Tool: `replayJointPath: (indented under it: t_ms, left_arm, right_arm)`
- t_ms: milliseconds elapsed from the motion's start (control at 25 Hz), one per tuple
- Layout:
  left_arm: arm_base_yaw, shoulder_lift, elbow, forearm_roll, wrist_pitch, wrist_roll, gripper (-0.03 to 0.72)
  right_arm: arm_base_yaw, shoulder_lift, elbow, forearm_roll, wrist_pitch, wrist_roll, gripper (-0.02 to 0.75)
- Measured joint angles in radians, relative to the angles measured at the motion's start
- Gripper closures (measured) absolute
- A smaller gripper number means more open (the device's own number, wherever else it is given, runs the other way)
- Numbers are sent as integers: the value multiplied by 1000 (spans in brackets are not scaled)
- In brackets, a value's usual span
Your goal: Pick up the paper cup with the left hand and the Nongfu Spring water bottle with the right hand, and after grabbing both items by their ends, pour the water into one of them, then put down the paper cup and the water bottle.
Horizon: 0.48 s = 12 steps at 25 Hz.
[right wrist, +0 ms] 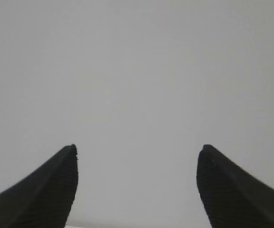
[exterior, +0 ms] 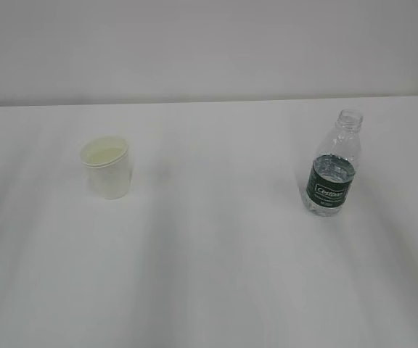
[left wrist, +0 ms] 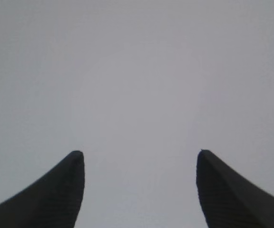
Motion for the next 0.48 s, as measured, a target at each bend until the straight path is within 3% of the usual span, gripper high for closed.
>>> replayJointPath:
  t_ms: [480]
  left_arm:
    - [0, -145, -31, 92, 171, 6, 165]
  right_arm:
    - [0, -235, 0, -11, 283, 0, 146]
